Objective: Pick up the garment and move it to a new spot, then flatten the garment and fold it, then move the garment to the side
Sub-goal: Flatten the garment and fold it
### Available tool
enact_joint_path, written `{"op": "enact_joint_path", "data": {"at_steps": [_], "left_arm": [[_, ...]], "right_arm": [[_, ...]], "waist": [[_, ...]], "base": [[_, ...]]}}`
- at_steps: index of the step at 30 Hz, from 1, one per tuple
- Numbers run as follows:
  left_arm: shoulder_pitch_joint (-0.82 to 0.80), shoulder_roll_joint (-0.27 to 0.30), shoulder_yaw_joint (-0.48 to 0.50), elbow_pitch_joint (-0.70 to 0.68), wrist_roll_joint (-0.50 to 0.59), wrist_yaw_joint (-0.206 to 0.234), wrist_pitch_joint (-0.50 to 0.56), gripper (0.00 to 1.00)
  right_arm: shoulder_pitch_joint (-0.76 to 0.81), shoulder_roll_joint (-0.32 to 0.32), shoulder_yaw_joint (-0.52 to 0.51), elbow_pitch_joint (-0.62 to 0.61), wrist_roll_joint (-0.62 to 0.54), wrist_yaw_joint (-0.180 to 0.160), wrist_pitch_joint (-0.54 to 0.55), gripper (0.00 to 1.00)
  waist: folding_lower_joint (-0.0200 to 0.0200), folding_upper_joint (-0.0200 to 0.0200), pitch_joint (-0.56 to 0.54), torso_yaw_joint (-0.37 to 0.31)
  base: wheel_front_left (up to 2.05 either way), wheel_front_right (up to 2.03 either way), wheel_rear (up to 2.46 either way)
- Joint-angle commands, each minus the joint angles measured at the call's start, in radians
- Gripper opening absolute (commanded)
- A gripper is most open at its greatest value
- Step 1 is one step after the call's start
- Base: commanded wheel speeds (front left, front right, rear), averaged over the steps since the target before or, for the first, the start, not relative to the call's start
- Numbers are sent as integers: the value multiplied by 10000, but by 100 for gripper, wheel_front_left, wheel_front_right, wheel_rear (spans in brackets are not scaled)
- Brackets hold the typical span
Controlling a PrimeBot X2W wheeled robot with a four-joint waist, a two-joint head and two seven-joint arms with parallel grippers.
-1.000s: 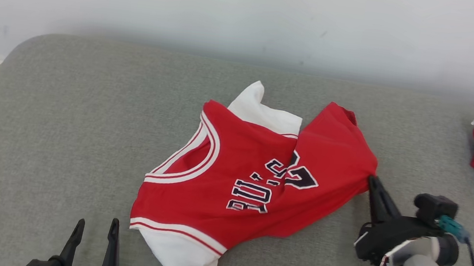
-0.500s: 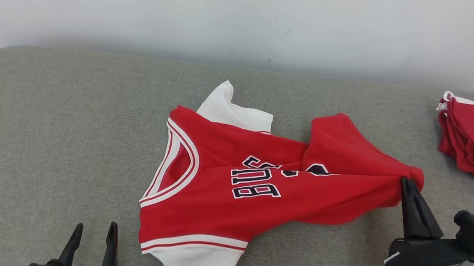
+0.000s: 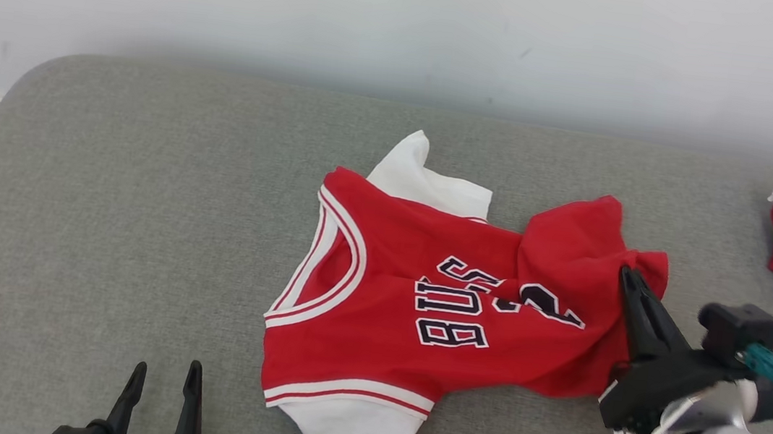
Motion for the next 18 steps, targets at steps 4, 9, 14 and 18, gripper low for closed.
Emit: {"op": "enact_joint_path", "data": {"at_steps": [4, 9, 14, 18], "left_arm": [[-169, -2, -89, 93, -78, -30, -31, 100], [-166, -2, -211, 121, -113, 30, -31, 100], [42, -4, -289, 89, -89, 74, -31, 100], [204, -3, -330, 116, 45, 34, -31, 100]], "right_arm": [[-992, -50, 179, 1797, -298, -26, -230, 0], [-1883, 41, 316, 3702, -334, -26, -1057, 57], [-2175, 6, 506, 4561, -124, -26, -2117, 100], [-2111, -118, 504, 4716, 116, -26, -2841, 100]], "waist": [[0, 0, 62, 348], [0, 0, -17, 557], [0, 0, -144, 407], [0, 0, -256, 154]], "base": [[0, 0, 0], [0, 0, 0], [0, 0, 0], [0, 0, 0]]}}
